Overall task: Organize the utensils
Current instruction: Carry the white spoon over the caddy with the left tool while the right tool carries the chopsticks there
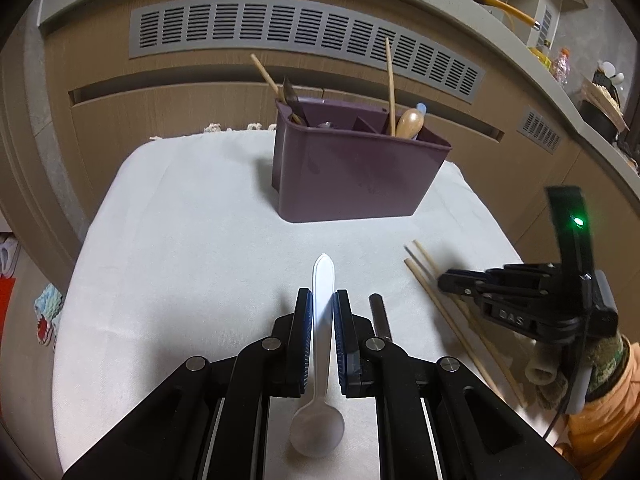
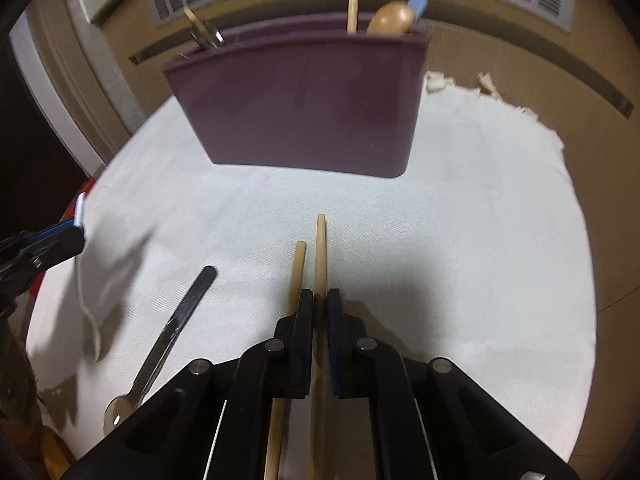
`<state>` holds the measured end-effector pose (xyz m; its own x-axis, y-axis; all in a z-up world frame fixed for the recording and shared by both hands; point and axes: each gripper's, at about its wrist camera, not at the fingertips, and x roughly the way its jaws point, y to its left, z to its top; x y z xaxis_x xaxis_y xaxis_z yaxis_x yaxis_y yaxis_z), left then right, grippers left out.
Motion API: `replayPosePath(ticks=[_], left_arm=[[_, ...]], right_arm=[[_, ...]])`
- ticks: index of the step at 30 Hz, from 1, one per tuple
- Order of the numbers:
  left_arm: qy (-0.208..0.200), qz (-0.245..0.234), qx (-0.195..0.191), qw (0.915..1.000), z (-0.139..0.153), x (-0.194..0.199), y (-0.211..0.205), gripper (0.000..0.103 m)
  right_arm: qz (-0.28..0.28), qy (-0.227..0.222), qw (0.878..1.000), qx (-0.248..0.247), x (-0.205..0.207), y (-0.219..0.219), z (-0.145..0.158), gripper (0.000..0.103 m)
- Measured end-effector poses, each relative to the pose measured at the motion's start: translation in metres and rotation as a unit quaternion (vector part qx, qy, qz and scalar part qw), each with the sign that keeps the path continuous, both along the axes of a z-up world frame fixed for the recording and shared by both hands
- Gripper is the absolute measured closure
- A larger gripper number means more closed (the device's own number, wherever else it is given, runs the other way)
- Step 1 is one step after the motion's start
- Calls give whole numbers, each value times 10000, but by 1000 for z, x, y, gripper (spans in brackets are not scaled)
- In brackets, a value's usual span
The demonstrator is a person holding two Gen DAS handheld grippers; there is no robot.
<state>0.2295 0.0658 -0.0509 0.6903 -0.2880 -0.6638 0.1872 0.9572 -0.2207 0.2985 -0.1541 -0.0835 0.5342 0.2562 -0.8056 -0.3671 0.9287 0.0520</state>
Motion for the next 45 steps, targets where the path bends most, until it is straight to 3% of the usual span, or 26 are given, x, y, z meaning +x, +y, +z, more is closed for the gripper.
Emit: replayPosePath(ticks=[6, 11, 16, 20, 24, 27, 31, 34, 37, 40, 45], left_arm=[[-304, 34, -68, 9995, 22, -25, -6, 92], [-806, 54, -90, 9967, 57, -52, -11, 96], [-1445, 45, -47, 9895, 109, -58, -16, 98], [-2185, 135, 139, 9756, 166, -44, -21, 98], [-2355, 232, 175, 9714, 187, -26, -17, 98], [-2013, 57, 261, 9792, 168, -15, -16, 98], [-989, -776, 782, 9890, 98, -4, -34, 96], [-148, -1221, 1023, 9871, 42, 1, -46, 95], [523, -1614, 1191, 9783, -2, 0, -60, 91], [728, -1683, 1449, 9723, -21, -1, -64, 84], [891, -1602, 1238, 9752, -26, 8, -53, 56]], right_arm=[[1, -643, 9972, 372, -43, -21, 37, 96], [23, -1275, 9892, 717, -84, -32, 81, 96], [55, -2111, 9722, 1016, -105, -35, 138, 96], [37, -3064, 9471, 952, -100, -25, 209, 96], [-59, -3399, 9360, 910, -83, -19, 251, 96], [-145, -3491, 9330, 855, -74, -20, 263, 96], [-136, -3254, 9416, 851, -67, -26, 245, 96], [-19, -2899, 9536, 816, -71, -27, 218, 96], [132, -2601, 9624, 776, -76, -24, 193, 96], [235, -2368, 9685, 740, -82, -22, 175, 96], [279, -2078, 9748, 767, -84, -24, 156, 96]])
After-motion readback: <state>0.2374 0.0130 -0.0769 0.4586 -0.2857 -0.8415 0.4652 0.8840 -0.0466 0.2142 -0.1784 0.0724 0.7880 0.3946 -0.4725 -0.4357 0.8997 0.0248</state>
